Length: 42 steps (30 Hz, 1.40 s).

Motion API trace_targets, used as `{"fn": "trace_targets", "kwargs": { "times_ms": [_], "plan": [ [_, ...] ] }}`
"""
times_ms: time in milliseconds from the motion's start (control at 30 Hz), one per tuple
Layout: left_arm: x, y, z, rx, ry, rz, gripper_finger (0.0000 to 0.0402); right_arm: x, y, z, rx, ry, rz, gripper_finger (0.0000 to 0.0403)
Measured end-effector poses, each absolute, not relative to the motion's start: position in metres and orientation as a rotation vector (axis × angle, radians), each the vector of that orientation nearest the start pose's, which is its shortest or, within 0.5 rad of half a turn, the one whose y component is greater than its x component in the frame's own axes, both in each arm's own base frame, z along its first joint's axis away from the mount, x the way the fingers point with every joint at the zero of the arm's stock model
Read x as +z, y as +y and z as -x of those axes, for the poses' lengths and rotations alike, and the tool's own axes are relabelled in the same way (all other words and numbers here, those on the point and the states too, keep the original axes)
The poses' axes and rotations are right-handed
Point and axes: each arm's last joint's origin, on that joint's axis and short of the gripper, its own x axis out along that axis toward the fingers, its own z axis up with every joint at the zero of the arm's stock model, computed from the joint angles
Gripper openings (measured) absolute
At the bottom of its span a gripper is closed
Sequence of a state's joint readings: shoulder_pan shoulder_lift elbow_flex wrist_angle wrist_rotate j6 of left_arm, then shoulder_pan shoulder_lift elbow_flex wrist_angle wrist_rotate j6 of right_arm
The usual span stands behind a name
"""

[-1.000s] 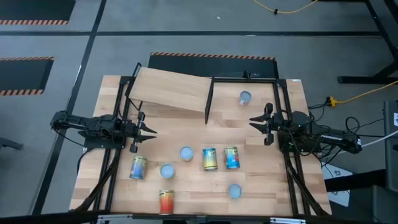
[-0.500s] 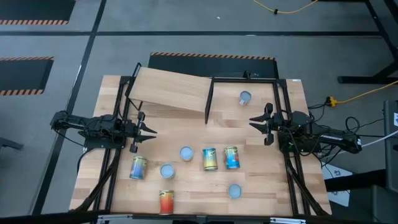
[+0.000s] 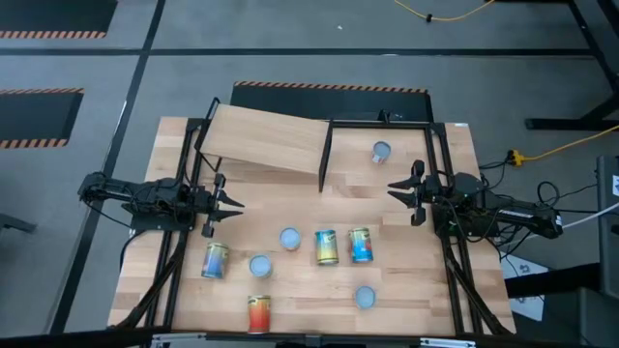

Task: Pick and place cans onto a shelf

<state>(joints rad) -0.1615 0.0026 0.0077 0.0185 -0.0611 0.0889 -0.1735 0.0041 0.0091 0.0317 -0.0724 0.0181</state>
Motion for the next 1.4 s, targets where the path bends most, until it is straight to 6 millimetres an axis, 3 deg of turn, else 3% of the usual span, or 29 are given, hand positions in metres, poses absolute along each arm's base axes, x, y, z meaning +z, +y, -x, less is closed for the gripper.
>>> {"fn": "trace_targets", "kwargs": {
  "times_ms": [533, 767, 1033, 1200, 1400],
  "plan": [
    [0.1677, -0.0139, -0.0963, -0.099, -0.028, -0.086, 0.0078, 0.1693, -0.0147, -0.0962, -0.101, -0.038, -0.024, 0.0101],
    [0.1676, -0.0139, -0.0964, -0.099, -0.027, -0.086, 0.0078, 0.1695, -0.0142, -0.0962, -0.076, -0.049, -0.252, 0.0101],
    [0.1677, -0.0139, -0.0963, -0.099, -0.028, -0.086, 0.0078, 0.1700, -0.0137, -0.0962, -0.057, -0.054, -0.326, 0.0103],
    [0.1677, -0.0139, -0.0963, -0.099, -0.028, -0.086, 0.0078, 0.1701, -0.0137, -0.0962, -0.058, -0.055, -0.334, 0.0129],
    [0.1677, -0.0139, -0.0963, -0.099, -0.028, -0.086, 0.0078, 0.1703, -0.0138, -0.0962, -0.061, -0.059, -0.367, 0.0193]
  ]
}}
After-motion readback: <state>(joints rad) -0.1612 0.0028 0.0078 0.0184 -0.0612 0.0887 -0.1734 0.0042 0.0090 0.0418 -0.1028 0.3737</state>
